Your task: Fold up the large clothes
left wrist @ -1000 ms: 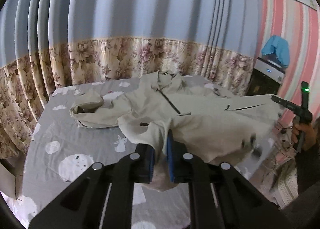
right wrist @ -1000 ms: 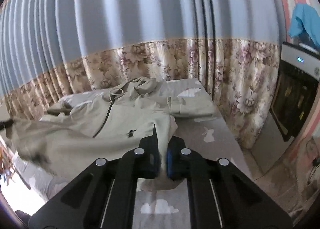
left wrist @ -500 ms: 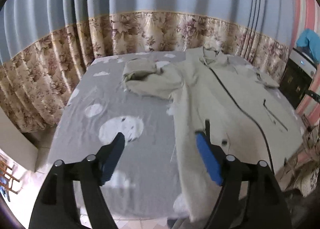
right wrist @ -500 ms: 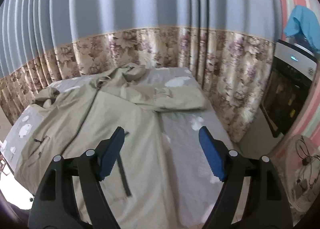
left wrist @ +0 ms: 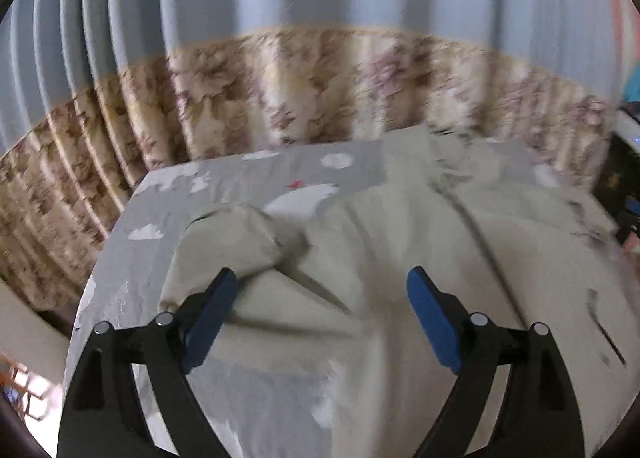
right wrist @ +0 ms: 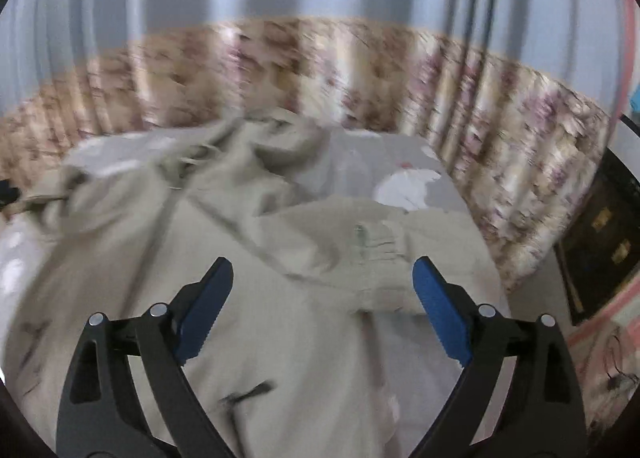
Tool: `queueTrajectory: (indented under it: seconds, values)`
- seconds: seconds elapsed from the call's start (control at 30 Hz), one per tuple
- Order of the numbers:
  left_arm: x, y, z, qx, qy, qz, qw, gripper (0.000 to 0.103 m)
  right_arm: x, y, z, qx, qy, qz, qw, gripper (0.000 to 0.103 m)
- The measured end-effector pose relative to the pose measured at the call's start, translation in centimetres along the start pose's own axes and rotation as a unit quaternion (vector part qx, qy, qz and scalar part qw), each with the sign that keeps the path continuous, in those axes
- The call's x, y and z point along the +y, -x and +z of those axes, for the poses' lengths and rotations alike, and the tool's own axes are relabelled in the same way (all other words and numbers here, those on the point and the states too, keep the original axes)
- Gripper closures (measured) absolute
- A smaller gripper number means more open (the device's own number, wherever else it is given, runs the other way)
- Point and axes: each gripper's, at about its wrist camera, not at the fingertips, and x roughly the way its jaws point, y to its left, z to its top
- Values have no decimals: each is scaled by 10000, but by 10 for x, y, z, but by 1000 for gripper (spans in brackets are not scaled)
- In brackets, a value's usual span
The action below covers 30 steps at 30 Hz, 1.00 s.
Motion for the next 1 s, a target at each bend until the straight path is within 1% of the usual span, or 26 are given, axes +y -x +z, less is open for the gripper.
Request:
queueTrajectory:
  seconds: [0.03,0.07,0.13,0.17,0.23,0.27,0.33,0.37,0.43,0.5,0.53,0.63,0.67,0.7,0.73,0.77,0.8,0.83,0.87,0.93,1.0]
  values:
    - [2,-10,1,61,59,-70,9999,16,-6,-11,0,91,-76,-145,9998,12]
    - [3,-17,1,128,113,-138,9998,16,-13,-23,1,161,-225,-140,9995,12]
    - [2,-29,1,199,195,-262,9993,16,-19,-36,2,230,-381,110,9989,12]
    - [-2,-36,2,186,175,-335,9991,16,-15,-41,6,196,-319,259,9990,12]
    - [-11,-49,7,132,75,-365,9992,16,-1,-50,12,159,-65,343,9993,12]
    - [-14,-55,10,121,66,-356,9993,16,8,-61,18,188,92,383,9990,12]
    - [-13,-68,17,92,158,-401,9990,16,14,-77,25,249,253,230,9991,13]
    - [-12,-74,20,109,208,-352,9991,16,12,-92,30,330,257,12,9991,14]
    - [-7,-84,25,100,346,-334,9988,16,-3,-119,38,473,92,-368,9982,19]
    - [-1,-90,31,58,454,-352,9983,16,-20,-134,43,581,-52,-592,9965,19]
    - [1,-91,32,18,446,-343,9984,16,-30,-145,45,753,-139,-589,9953,19]
    - [6,-101,35,-43,368,-280,9989,16,-39,-166,42,1117,-179,-264,9932,19]
    - [9,-106,35,-27,378,-225,9990,16,-38,-171,40,1181,-97,-238,9927,25]
    - [13,-111,35,-5,417,-165,9990,16,-35,-176,37,1227,31,-239,9921,35]
    - [16,-114,34,15,438,-148,9989,16,-32,-181,33,1323,140,-200,9909,55]
    - [21,-119,32,48,500,-118,9987,16,-31,-181,32,1231,122,-108,9923,71]
    - [24,-123,30,85,553,-114,9984,16,-31,-182,32,1198,100,-112,9927,83]
    - [27,-129,27,149,592,-109,9981,16,-31,-180,33,1106,100,-190,9936,90]
    - [28,-132,25,180,573,-93,9982,16,-33,-177,36,996,65,-219,9948,94]
    - [28,-140,22,222,465,94,9986,16,-44,-169,47,718,-46,-468,9963,97]
    - [29,-147,20,279,407,278,9984,16,-65,-164,62,471,-204,-908,9945,98]
